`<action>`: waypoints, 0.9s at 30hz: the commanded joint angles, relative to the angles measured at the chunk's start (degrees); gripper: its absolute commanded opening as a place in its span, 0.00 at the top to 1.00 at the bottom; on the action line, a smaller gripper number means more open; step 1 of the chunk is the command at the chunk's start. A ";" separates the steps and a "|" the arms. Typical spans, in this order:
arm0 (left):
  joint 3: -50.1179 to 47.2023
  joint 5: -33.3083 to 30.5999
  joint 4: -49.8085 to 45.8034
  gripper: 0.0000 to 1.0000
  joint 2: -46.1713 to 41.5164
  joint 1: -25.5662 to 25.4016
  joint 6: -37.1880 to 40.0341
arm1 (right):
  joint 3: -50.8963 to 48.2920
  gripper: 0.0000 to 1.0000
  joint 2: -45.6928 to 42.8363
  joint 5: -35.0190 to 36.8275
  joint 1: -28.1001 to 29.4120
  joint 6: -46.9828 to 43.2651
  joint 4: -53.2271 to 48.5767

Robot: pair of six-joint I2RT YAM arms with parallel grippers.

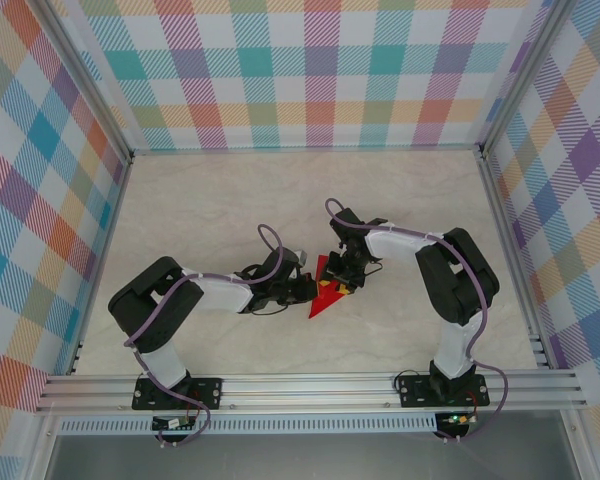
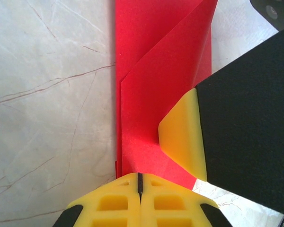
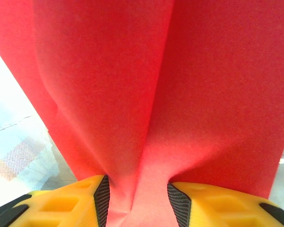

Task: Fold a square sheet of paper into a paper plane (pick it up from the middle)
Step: Fourth fold the wing at the center of the table.

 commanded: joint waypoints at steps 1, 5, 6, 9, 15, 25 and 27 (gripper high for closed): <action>0.64 0.31 -1.16 0.99 0.92 0.35 -0.08 | -5.21 0.57 11.22 5.64 1.30 -1.25 2.95; 1.05 0.30 -2.16 0.99 1.63 0.36 -0.25 | -5.19 0.57 11.11 5.42 1.29 -1.35 2.92; 1.18 0.31 -2.45 0.99 1.82 0.35 -0.35 | -5.13 0.57 10.79 5.30 1.30 -1.34 3.03; 1.37 0.56 -3.81 0.99 2.32 0.35 -0.41 | -4.99 0.58 9.03 4.81 1.29 -1.34 3.34; 1.67 0.48 -7.31 1.00 2.70 0.36 -0.14 | -4.77 0.58 3.31 3.33 1.29 -1.23 4.62; 2.20 -0.05 -11.37 1.00 3.78 0.30 -0.24 | -6.70 0.58 -12.94 1.81 1.29 -3.64 10.04; 2.54 -0.18 -12.18 1.00 4.20 0.37 -0.28 | -7.80 0.63 -14.44 0.51 1.29 -4.85 11.71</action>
